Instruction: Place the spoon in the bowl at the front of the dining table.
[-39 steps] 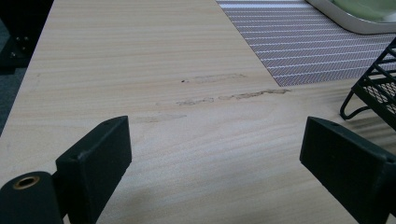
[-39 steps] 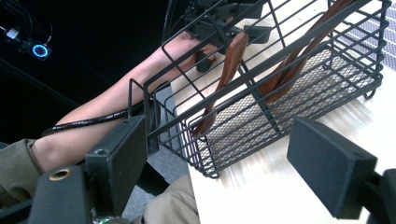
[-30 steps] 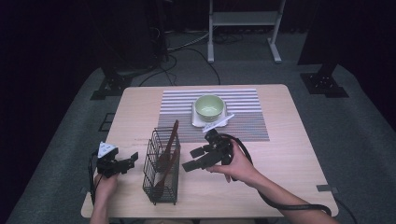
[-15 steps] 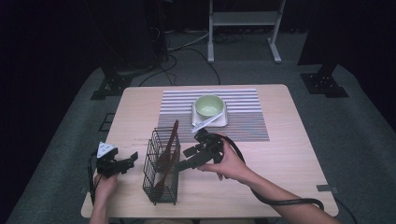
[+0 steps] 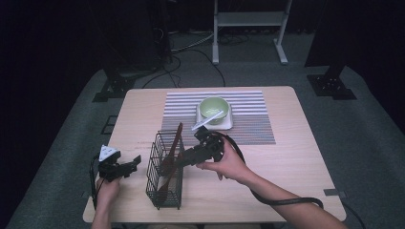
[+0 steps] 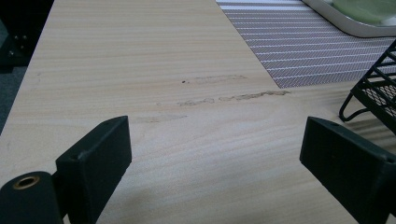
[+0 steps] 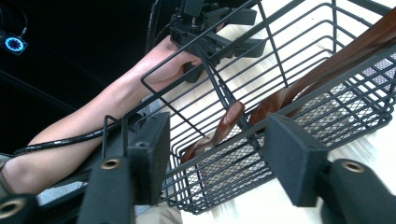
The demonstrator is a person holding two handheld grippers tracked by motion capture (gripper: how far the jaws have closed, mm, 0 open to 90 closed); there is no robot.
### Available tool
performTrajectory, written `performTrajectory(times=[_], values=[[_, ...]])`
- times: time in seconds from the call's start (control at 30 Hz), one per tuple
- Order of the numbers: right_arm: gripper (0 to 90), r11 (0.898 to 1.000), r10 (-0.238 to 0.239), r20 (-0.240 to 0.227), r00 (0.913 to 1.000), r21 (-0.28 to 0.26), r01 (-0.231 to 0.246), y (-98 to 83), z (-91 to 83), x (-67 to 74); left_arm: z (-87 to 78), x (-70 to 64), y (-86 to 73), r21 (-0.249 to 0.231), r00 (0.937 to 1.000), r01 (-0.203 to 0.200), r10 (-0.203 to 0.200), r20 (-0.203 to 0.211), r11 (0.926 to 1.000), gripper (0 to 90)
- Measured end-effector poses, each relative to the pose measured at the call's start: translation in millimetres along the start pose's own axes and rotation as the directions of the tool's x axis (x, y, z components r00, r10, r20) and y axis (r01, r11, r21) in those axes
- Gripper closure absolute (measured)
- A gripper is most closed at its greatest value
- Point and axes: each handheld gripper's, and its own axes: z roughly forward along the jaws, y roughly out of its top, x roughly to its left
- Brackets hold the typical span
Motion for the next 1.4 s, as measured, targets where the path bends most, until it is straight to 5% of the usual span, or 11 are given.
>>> performTrajectory(times=[0.37, 0.67, 1.4], values=[[72.2, 1.0, 0.015, 0.047, 0.9988, 0.014, -0.016, 5.6, 1.7, 1.5, -0.1, 0.1, 0.0, -0.001, 1.0, 0.003, -0.003, 0.0, 1.0, 8.2], [82.3, 1.0, 0.019, 0.027, 0.9994, -0.014, -0.019, 6.0, -2.8, 1.4, -0.1, 0.1, 0.0, -0.001, 1.0, 0.002, -0.002, 0.0, 1.0, 8.3], [83.1, 0.991, 0.06, -0.016, 0.9981, -0.116, -0.061, 14.3, -33.8, 2.2, 0.1, -0.5, 0.1, 0.001, 1.0, -0.001, 0.001, -0.002, 1.0, 8.3]])
